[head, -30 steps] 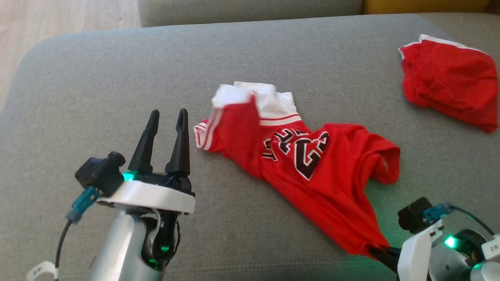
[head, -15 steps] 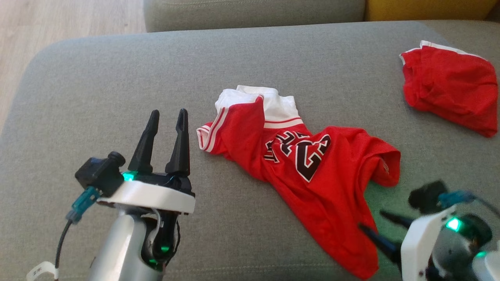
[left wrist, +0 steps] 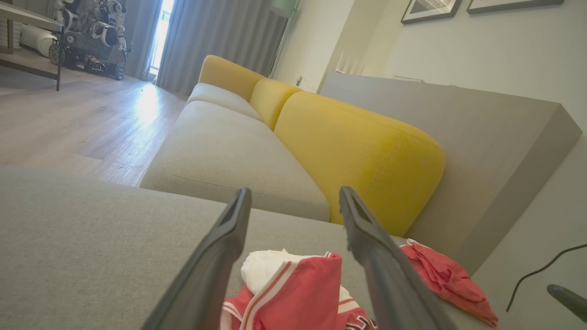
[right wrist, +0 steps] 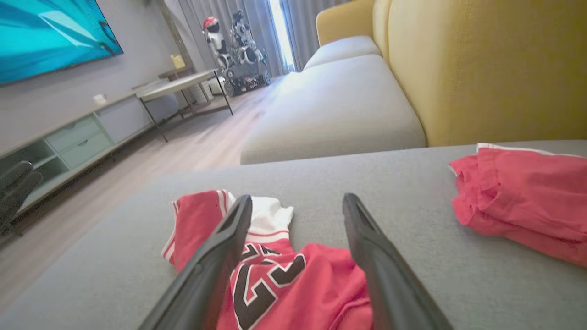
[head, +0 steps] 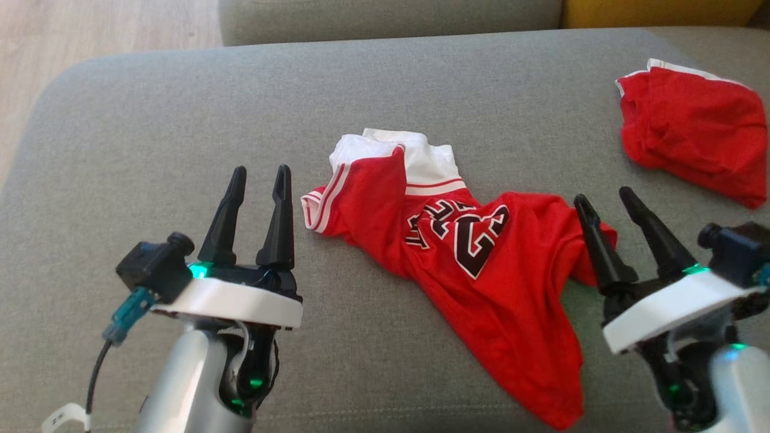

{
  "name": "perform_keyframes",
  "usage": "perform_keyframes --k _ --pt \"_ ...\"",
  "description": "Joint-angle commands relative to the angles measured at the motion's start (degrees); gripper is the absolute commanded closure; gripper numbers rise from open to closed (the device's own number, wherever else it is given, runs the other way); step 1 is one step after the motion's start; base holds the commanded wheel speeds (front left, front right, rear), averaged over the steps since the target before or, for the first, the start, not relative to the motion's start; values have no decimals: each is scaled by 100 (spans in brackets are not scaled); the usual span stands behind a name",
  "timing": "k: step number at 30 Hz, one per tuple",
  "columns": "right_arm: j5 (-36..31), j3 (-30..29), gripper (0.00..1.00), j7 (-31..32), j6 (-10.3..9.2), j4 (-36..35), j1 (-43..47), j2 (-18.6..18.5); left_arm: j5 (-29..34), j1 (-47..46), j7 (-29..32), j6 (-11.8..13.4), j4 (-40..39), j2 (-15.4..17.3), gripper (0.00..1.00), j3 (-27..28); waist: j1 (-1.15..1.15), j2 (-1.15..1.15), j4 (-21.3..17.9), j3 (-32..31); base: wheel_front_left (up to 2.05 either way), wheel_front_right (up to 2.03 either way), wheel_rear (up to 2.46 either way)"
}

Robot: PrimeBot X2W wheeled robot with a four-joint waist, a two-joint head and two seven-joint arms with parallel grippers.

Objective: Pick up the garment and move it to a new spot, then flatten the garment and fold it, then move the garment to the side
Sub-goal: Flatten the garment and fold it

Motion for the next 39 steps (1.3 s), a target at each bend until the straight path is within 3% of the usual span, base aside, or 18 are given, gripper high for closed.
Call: perform_keyframes --k 1,9,13,22,31,39 --pt "-154 40 0 -222 37 -143 -191 111 10 -164 -29 23 -220 47 0 127 0 0 -40 43 0 0 0" --pt "-584 144 0 -748 37 160 -283 534 238 -703 -29 -242 149 47 0 -367 0 0 -330 240 0 0 0" --pt "-652 163 0 -822 37 289 -315 590 490 -1236 -8 -340 850 47 0 -876 0 0 -493 311 0 0 0" --pt "-511 273 0 -960 37 502 -293 667 1289 -2322 544 90 2308 143 0 -1293 0 0 -747 375 0 0 0" --pt "-451 364 0 -1092 37 620 -295 714 1458 -2757 892 211 3160 196 0 -1421 0 0 -818 379 0 0 0" --pt "-454 382 0 -1175 37 700 -354 745 1530 -3090 800 117 3577 204 0 -1562 0 0 -837 455 0 0 0"
